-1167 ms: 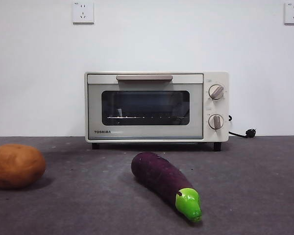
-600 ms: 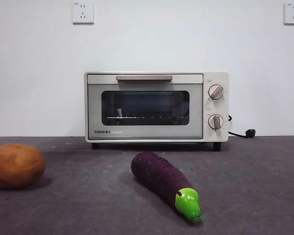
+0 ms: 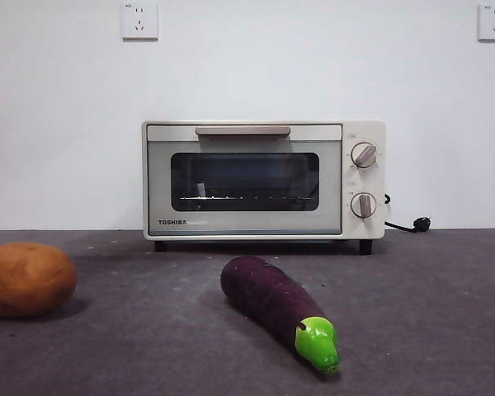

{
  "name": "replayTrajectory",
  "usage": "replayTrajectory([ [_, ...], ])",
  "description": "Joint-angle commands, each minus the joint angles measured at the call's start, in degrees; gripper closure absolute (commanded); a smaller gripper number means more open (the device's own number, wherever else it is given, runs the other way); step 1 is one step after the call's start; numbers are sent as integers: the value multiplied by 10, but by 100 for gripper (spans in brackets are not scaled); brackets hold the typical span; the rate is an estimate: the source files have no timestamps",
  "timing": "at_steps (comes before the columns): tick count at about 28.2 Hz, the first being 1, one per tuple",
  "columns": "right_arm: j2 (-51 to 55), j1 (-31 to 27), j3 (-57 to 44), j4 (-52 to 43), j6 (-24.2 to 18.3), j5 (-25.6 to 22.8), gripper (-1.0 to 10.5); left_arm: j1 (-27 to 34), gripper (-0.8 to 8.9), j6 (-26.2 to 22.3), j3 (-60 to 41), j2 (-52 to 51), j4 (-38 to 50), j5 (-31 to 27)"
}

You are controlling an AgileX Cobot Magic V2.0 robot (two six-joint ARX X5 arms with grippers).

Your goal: Take the eggplant from the table,put the eggplant in the oven

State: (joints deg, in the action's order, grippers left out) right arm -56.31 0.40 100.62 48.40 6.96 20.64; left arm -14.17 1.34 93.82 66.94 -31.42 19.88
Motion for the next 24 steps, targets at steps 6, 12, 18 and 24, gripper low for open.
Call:
replayTrajectory([
  [6, 3, 4, 4, -3, 21, 26, 312, -2, 819, -19, 1, 43, 22, 0],
  [12, 3, 4, 4, 2, 34, 30, 312, -2, 819, -46, 1, 107, 31, 1],
  [18, 3, 4, 4, 16, 35, 32, 313, -2, 819, -46, 1, 184, 67, 28],
  [24, 3, 4, 4, 33, 35, 32, 317, -2, 819, -50, 1, 254, 101, 31],
])
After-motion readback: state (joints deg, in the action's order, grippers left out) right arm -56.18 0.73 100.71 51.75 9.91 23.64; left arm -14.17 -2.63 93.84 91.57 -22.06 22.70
